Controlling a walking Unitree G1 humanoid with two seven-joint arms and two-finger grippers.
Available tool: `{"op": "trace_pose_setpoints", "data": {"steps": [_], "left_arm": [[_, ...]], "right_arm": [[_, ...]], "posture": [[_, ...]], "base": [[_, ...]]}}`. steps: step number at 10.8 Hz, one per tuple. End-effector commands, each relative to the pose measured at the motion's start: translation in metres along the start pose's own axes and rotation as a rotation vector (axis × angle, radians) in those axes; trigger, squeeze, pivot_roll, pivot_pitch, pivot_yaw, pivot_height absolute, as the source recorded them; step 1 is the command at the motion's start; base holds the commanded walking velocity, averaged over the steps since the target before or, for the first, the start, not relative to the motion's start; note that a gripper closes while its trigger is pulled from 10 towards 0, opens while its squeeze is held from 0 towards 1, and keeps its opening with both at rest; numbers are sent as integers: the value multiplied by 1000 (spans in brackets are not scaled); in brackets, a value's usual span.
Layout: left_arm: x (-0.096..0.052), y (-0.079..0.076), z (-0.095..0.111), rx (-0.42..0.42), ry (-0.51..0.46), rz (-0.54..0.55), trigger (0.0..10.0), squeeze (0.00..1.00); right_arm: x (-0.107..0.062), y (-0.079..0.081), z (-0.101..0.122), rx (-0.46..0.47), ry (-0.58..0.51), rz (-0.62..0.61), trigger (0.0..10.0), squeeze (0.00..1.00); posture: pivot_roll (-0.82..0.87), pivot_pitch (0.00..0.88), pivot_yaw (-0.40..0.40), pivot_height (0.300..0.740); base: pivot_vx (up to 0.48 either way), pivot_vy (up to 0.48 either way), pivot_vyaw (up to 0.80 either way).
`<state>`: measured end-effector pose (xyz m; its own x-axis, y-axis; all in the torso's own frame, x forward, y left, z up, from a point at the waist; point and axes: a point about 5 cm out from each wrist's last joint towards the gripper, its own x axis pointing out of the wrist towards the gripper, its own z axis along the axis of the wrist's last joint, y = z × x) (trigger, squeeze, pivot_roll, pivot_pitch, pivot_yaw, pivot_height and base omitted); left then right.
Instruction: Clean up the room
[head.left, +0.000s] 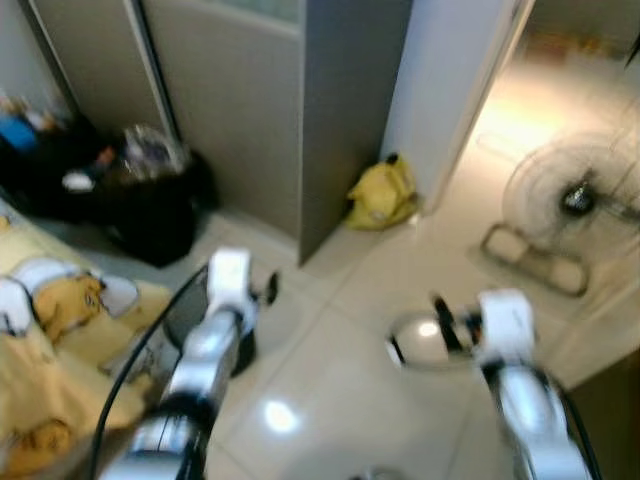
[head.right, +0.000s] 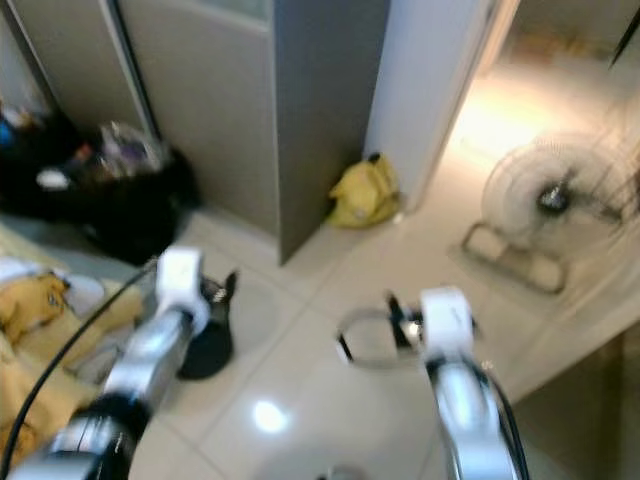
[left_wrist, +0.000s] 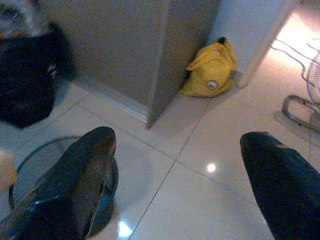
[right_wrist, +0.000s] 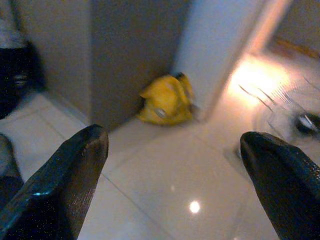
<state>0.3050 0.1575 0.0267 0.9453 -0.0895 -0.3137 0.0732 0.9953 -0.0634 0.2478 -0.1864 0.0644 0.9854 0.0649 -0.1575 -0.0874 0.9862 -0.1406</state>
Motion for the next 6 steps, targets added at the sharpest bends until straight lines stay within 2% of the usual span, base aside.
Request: {"op": "trace_pose_setpoints", "data": {"steps": [1, 3, 4, 5, 6], "left_arm": [[-1, 2, 6, -13, -41, 10, 10000, 0], [-14, 8, 0, -29, -88, 43, 10000, 0], [-16, 10, 8, -29, -134, 48, 10000, 0], [-15, 11, 26, -14, -217, 51, 10000, 0], [-14, 10, 32, 1, -233, 41, 10000, 0]], "right_arm": [[4, 4, 2, -3, 1, 39, 10000, 0], [18, 17, 26, -4, -74, 84, 10000, 0], [17, 22, 23, 19, -67, 84, 10000, 0], [17, 25, 15, 53, -44, 68, 10000, 0], [18, 26, 13, 61, -43, 61, 10000, 0]], "posture": [[-133, 11, -95, 740], [-86, 20, -108, 740], [-82, 12, -87, 740], [-84, 0, -68, 740], [-91, 0, -45, 740]], "base": [[0, 0, 0], [0, 0, 0], [0, 0, 0], [0, 0, 0], [0, 0, 0]]}}
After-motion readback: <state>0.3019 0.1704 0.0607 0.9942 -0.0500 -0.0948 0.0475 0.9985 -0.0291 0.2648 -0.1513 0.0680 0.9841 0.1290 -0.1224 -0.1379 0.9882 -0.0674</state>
